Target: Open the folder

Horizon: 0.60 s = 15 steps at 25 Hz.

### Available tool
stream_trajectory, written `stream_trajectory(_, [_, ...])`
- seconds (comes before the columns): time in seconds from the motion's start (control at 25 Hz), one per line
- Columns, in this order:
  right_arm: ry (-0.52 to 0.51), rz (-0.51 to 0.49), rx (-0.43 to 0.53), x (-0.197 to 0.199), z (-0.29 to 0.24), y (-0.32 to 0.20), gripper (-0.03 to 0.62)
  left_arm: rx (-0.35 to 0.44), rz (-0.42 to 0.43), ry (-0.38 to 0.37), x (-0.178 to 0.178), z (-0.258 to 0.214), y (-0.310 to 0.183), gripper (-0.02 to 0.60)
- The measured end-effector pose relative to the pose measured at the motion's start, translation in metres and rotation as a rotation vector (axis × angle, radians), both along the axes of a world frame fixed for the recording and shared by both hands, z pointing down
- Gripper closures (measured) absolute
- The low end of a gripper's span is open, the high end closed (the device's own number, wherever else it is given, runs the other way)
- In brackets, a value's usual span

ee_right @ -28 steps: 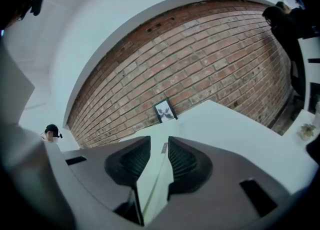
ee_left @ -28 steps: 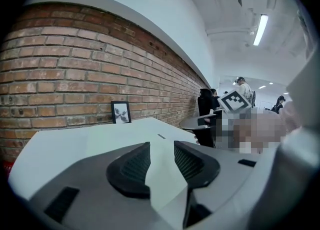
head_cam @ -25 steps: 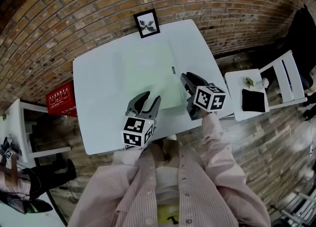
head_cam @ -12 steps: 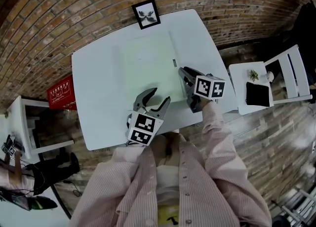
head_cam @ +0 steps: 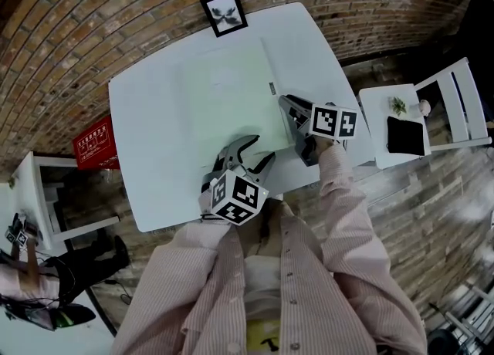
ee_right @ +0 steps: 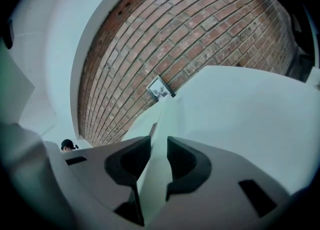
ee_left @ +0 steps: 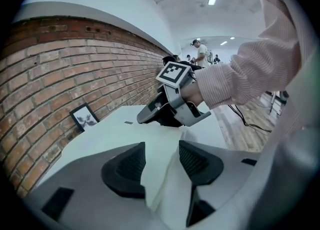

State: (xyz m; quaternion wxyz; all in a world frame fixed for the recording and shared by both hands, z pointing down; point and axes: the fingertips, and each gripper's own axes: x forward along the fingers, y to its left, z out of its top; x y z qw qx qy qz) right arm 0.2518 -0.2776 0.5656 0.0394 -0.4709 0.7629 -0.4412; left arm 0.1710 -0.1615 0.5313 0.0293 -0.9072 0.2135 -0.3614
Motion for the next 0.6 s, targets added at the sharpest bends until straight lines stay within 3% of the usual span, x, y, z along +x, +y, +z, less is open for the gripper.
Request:
stream_trajectory(0.32, [-0.019,0.026,0.001,-0.001,0.000,0.000,0.487,0.094,0.043,-0.107,0.001,0.013,0.004,0.376])
stream_trajectory(0.6, [-0.014,0.033,0.004,0.001,-0.001,0.001,0.487,0.177,0.070,-0.222,0.002,0.021,0.005,0.439])
